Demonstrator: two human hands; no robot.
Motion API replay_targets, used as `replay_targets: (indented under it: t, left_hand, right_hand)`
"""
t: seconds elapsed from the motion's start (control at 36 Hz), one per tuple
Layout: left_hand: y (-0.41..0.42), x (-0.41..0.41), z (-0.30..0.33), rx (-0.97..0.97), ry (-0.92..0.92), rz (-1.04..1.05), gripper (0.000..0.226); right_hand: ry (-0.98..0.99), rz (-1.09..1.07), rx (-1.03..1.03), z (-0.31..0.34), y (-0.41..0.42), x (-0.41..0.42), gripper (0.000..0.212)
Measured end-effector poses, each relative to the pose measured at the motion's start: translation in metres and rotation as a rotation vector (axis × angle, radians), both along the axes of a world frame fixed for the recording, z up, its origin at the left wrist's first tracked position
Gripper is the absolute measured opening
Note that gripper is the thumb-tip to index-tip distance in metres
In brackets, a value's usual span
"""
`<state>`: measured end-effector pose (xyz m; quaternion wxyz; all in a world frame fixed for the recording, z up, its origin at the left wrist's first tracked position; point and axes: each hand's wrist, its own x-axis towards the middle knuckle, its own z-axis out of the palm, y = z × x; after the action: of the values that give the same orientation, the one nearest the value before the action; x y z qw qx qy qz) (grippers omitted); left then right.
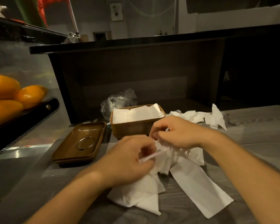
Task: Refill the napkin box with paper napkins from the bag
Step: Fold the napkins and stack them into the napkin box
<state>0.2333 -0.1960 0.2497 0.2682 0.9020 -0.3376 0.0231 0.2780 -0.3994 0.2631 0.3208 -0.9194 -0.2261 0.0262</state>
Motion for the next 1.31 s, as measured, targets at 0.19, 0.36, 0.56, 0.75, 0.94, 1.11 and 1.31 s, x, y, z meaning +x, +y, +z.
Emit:
replay_targets:
  t: [0.19,0.36,0.56,0.75,0.94,1.11,1.31]
  left_hand:
    - [0.006,0.027,-0.004,-0.484,0.147,0.372,0.006]
    - [0.01,0.037,-0.015,-0.368,0.045,0.583,0.047]
    - [0.016,0.04,-0.017,-0.35,-0.003,0.588,0.04]
    - [0.014,0.038,0.001,-0.772,0.383,0.394,0.027]
    - [0.007,0.032,-0.009,-0.591,0.45,0.417,0.028]
    - [0.009,0.027,-0.02,-0.217,0.022,0.488,0.036]
    - [0.014,0.03,-0.02,-0.085,-0.108,0.336,0.018]
  right_hand:
    - [-0.006,-0.139,0.241,0.004,-0.007,0.0,0.041]
    - [-0.041,-0.092,0.253,-0.001,-0.005,0.0,0.01]
    - [0.001,0.005,0.072,-0.003,-0.006,-0.004,0.014]
    - [-0.079,-0.076,0.174,0.0,-0.011,-0.001,0.017]
    - [-0.099,-0.133,0.207,-0.002,-0.013,0.001,0.013]
    - [-0.037,0.093,0.117,0.008,-0.012,-0.012,0.014]
    - [0.092,0.154,-0.114,0.008,-0.006,-0.02,0.025]
